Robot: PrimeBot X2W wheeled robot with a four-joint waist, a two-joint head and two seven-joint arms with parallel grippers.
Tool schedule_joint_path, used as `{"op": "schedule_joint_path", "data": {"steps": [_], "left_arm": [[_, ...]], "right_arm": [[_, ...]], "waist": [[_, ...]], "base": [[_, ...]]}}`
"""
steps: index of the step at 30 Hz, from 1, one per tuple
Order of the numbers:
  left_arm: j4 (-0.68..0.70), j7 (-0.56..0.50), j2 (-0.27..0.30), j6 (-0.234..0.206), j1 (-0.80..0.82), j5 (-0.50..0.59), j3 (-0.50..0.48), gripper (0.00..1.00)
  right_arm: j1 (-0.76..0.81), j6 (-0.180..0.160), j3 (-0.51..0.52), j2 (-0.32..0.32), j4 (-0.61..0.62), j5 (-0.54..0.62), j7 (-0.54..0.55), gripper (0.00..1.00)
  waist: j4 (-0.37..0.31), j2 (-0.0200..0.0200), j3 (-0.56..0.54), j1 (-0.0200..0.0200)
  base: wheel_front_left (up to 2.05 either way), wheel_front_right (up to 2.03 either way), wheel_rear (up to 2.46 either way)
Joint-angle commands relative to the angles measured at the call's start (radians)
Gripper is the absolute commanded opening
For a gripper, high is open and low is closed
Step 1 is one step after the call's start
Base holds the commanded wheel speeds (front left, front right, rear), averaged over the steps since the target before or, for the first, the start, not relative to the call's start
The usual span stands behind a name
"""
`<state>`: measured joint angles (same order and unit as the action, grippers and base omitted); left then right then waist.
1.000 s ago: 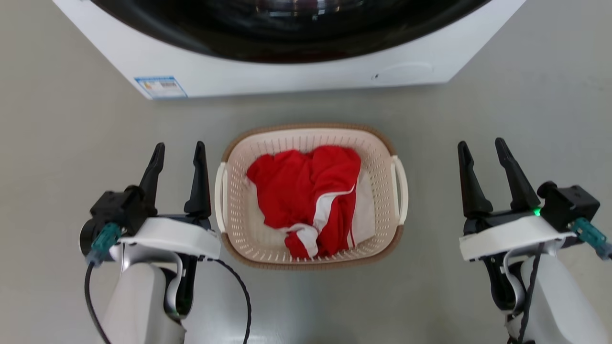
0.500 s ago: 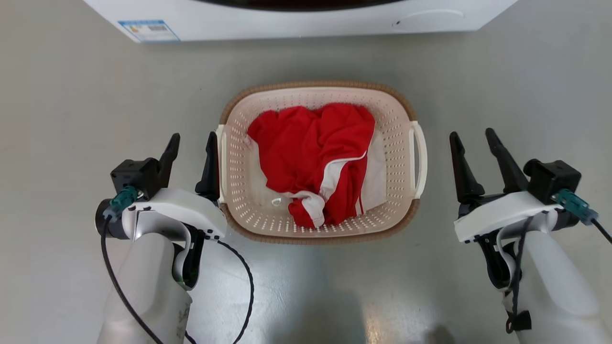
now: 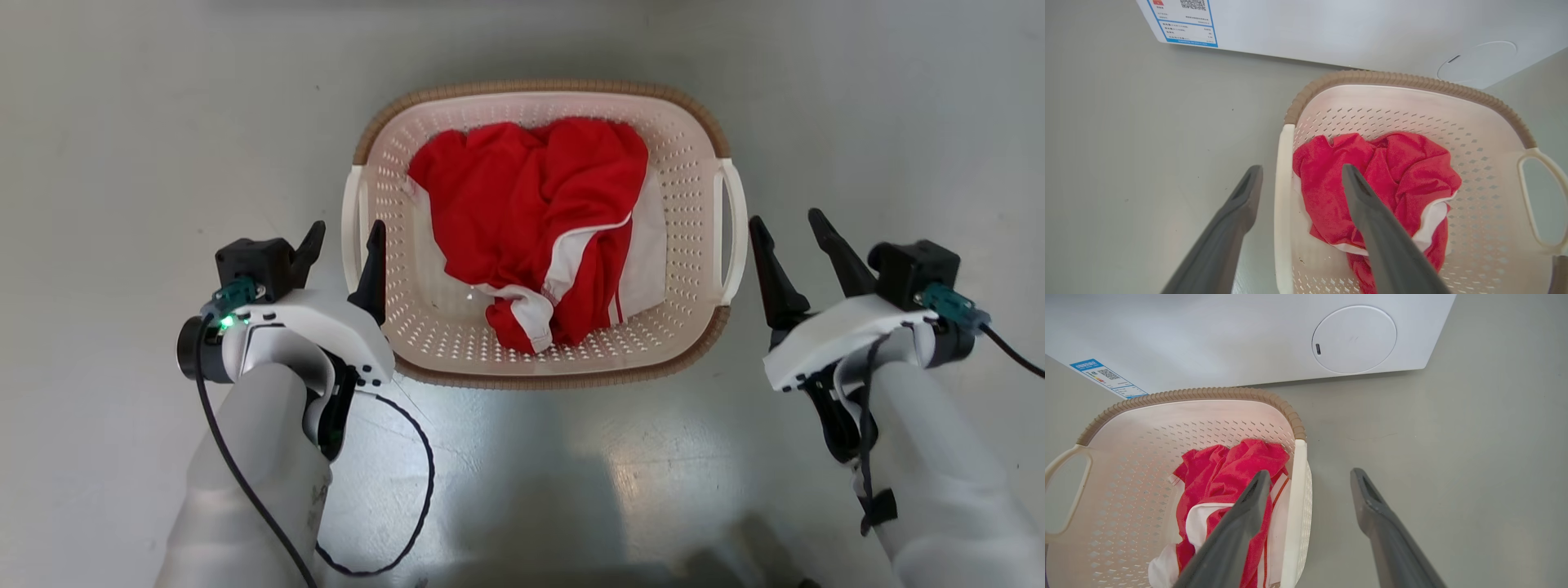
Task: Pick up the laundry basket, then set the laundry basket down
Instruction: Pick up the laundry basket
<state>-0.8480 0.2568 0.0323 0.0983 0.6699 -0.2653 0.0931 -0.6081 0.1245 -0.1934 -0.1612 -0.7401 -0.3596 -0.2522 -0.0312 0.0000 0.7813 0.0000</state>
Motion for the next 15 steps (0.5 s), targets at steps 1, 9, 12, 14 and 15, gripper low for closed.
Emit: {"op": "schedule_joint_path", "data": {"steps": [1, 9, 12, 14, 15], "left_arm": [[-0.018, 0.005, 0.018, 0.005, 0.012, 0.008, -0.02, 1.0], [-0.167, 0.005, 0.02, 0.008, 0.12, 0.032, -0.019, 1.0], [-0.215, 0.005, 0.02, 0.007, 0.154, 0.029, -0.025, 1.0], [-0.231, 0.005, 0.02, 0.008, 0.164, 0.029, -0.025, 1.0], [-0.245, 0.005, 0.02, 0.009, 0.174, 0.029, -0.024, 1.0]], "right_arm": [[0.002, 0.006, -0.038, 0.004, -0.012, -0.012, -0.01, 1.0], [-0.095, 0.006, -0.102, 0.008, -0.112, -0.052, -0.01, 1.0], [-0.12, 0.006, -0.13, 0.009, -0.142, -0.074, -0.01, 1.0], [-0.129, 0.006, -0.141, 0.01, -0.153, -0.081, -0.01, 1.0], [-0.137, 0.006, -0.15, 0.009, -0.162, -0.087, -0.01, 1.0]], "waist": [[-0.006, 0.0, 0.026, 0.0], [-0.01, 0.0, 0.088, 0.0], [-0.008, 0.0, 0.103, 0.0], [-0.007, 0.0, 0.107, 0.0], [-0.007, 0.0, 0.11, 0.0]], "base": [[0.0, 0.0, 0.0], [0.0, 0.0, 0.0], [0.0, 0.0, 0.0], [0.0, 0.0, 0.0], [0.0, 0.0, 0.0]]}}
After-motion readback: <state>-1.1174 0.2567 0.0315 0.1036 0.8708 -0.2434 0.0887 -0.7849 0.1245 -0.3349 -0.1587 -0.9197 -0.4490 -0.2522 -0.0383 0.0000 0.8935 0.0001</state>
